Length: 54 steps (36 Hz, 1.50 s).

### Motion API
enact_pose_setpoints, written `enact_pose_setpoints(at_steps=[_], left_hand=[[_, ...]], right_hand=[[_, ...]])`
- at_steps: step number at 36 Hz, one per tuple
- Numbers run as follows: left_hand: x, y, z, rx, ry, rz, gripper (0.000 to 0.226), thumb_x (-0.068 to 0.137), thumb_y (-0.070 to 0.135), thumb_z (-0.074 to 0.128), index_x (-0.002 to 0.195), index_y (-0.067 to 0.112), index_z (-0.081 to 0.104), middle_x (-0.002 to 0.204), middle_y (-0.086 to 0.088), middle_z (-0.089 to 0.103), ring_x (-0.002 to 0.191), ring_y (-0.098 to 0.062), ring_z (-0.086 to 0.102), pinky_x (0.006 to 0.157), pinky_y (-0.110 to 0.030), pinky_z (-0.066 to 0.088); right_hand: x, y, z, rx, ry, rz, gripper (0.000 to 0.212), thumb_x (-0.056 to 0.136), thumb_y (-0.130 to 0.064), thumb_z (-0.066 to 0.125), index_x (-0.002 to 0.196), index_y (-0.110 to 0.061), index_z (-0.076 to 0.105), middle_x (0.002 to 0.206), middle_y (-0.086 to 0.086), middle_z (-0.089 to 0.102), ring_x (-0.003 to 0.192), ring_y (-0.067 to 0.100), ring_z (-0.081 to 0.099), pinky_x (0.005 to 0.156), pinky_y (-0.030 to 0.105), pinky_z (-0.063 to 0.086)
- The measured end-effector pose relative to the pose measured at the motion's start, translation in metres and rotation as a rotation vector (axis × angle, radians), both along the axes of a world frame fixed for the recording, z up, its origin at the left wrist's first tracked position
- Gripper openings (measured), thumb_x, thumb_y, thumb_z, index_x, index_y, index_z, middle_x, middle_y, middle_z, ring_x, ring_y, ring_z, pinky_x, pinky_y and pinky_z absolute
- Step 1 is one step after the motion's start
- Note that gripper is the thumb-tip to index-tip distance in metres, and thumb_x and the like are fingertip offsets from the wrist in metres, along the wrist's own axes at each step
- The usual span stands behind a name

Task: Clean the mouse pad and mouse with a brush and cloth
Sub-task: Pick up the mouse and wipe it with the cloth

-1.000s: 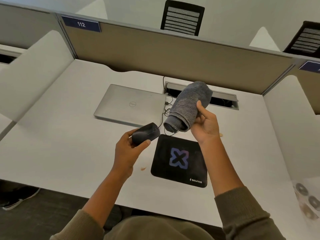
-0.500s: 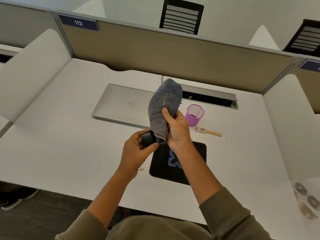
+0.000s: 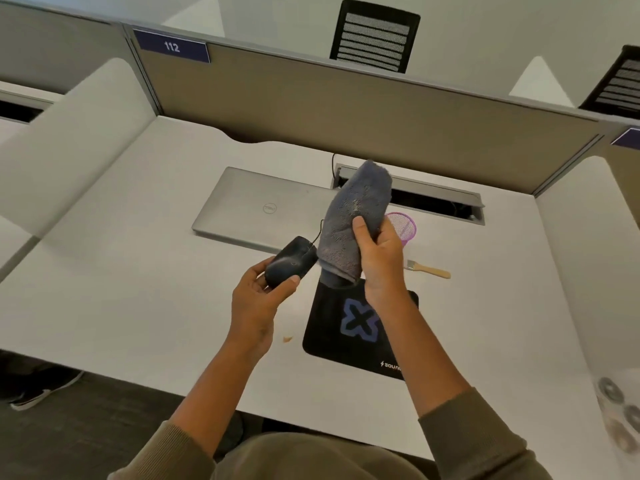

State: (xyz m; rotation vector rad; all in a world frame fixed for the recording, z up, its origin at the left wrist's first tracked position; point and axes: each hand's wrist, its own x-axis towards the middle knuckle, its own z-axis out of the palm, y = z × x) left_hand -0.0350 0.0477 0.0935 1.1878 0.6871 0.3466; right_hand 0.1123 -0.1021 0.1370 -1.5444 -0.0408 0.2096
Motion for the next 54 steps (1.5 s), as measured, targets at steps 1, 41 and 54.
enact_pose_setpoints(at_steps=[1, 41, 54], left_hand=[[0.001, -0.001, 0.000, 0.001, -0.007, -0.012, 0.063, 0.075, 0.017, 0.092, 0.130, 0.025, 0.062, 0.120, 0.000, 0.074, 0.110, -0.023, 0.072, 0.097, -0.043, 0.060], [0.031, 0.021, -0.067, -0.361, 0.238, -0.017, 0.054, 0.078, 0.015, 0.089, 0.127, 0.014, 0.067, 0.126, -0.010, 0.069, 0.116, -0.030, 0.067, 0.099, -0.040, 0.058], [0.047, 0.096, -0.028, -0.420, 0.072, 0.110, 0.051, 0.074, 0.011, 0.091, 0.121, 0.007, 0.071, 0.113, -0.012, 0.077, 0.105, -0.024, 0.073, 0.081, -0.026, 0.057]], right_hand=[[-0.006, 0.003, -0.002, -0.017, 0.004, 0.029, 0.026, 0.096, -0.053, 0.066, 0.120, -0.045, 0.061, 0.116, -0.017, 0.070, 0.110, 0.006, 0.068, 0.092, 0.039, 0.063], [-0.029, -0.089, -0.079, 0.323, 0.612, 0.016, 0.051, 0.087, -0.029, 0.083, 0.132, -0.010, 0.068, 0.130, 0.016, 0.072, 0.120, 0.034, 0.070, 0.095, 0.047, 0.059], [-0.036, 0.012, -0.092, -0.458, 0.262, 0.382, 0.030, 0.098, -0.026, 0.068, 0.125, -0.037, 0.059, 0.113, -0.016, 0.065, 0.107, 0.010, 0.063, 0.080, 0.022, 0.051]])
